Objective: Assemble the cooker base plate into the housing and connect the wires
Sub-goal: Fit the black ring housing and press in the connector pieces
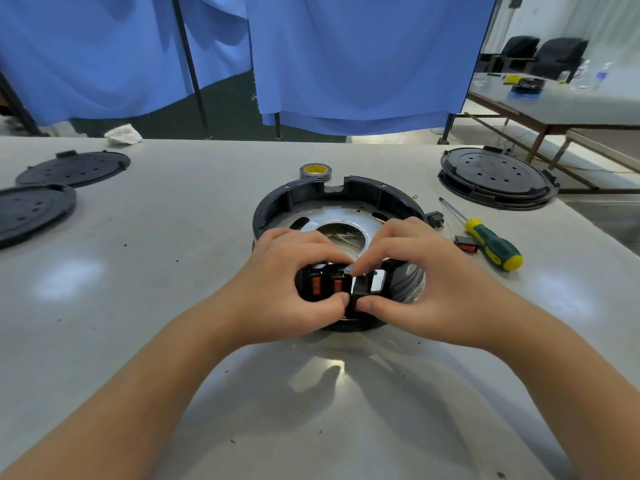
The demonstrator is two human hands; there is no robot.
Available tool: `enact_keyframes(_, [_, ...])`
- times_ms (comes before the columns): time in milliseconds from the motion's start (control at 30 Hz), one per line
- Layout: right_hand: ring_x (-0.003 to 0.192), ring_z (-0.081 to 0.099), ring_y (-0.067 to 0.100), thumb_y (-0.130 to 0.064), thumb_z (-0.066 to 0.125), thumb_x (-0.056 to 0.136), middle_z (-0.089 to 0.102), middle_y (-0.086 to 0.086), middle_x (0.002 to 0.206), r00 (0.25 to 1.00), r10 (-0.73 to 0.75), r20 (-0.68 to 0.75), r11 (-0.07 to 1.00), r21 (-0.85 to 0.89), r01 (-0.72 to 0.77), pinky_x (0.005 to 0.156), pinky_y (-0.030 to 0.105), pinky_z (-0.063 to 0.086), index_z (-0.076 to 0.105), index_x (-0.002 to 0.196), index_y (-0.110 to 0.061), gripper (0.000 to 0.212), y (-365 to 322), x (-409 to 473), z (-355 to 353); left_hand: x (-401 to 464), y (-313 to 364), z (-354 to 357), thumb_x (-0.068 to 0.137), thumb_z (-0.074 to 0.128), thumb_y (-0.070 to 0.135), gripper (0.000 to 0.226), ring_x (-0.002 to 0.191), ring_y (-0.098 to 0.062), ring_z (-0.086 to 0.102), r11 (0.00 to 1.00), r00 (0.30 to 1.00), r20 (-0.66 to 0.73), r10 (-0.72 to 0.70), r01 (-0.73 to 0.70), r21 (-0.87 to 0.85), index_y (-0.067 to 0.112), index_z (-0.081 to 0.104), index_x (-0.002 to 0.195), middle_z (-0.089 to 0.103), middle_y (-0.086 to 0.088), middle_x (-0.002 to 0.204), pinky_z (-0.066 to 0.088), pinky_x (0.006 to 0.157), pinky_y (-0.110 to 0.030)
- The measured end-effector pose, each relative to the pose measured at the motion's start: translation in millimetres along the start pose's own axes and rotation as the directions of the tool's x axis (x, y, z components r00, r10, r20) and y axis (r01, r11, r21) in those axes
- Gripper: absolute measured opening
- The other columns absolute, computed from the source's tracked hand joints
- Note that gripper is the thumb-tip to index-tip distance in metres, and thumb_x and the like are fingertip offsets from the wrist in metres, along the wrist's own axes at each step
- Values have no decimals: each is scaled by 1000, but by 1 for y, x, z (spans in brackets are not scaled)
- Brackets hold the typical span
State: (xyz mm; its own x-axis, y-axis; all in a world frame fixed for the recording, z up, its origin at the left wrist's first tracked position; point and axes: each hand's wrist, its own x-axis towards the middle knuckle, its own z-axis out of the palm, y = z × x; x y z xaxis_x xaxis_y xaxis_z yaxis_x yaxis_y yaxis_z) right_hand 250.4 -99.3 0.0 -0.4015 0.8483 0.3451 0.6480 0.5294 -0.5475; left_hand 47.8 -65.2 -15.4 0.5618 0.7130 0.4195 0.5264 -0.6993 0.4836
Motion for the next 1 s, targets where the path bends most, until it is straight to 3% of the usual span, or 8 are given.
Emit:
enact_keyframes(200, [103, 46, 7, -26, 80, 71, 55, -12, 98, 999, -28, 18, 996, -83, 29, 87, 20, 38, 71, 94, -29, 25, -1, -1, 2, 1, 0, 0, 68, 54, 53, 39, 106, 5, 51, 1000, 1000, 13, -5, 5, 0, 36, 69, 99, 65, 19, 100, 22, 104, -21])
enact_keyframes(467, [115, 47, 3, -26, 79, 74, 56, -18, 107, 996, 67, 62, 993, 93, -73, 100, 21, 35, 71, 92, -33, 21, 4, 1, -1, 0, -1, -1, 68, 57, 53, 38, 106, 5, 52, 1000, 1000, 7, 15, -15, -10, 36, 69, 99, 66, 20, 99, 22, 103, -19])
enact_keyframes(667, [111, 54, 5, -21, 82, 72, 61, -17, 104, 997, 64, 44, 990, 127, -69, 97, 23, 40, 72, 90, -30, 22, 4, 1, 1, 1, -1, -1, 68, 70, 43, 33, 105, 5, 52, 1000, 1000, 2, -4, 4, 11, 36, 70, 100, 66, 20, 99, 22, 105, -22])
enact_keyframes(1000, [103, 60, 2, -18, 80, 71, 65, -16, 100, 997, 76, 25, 985, 153, -79, 91, 14, 42, 74, 80, -29, 15, 3, 2, -1, 1, -2, 0, 68, 70, 43, 37, 102, 5, 54, 1000, 1000, 3, -8, 8, 24, 33, 70, 104, 66, 19, 100, 24, 105, -25])
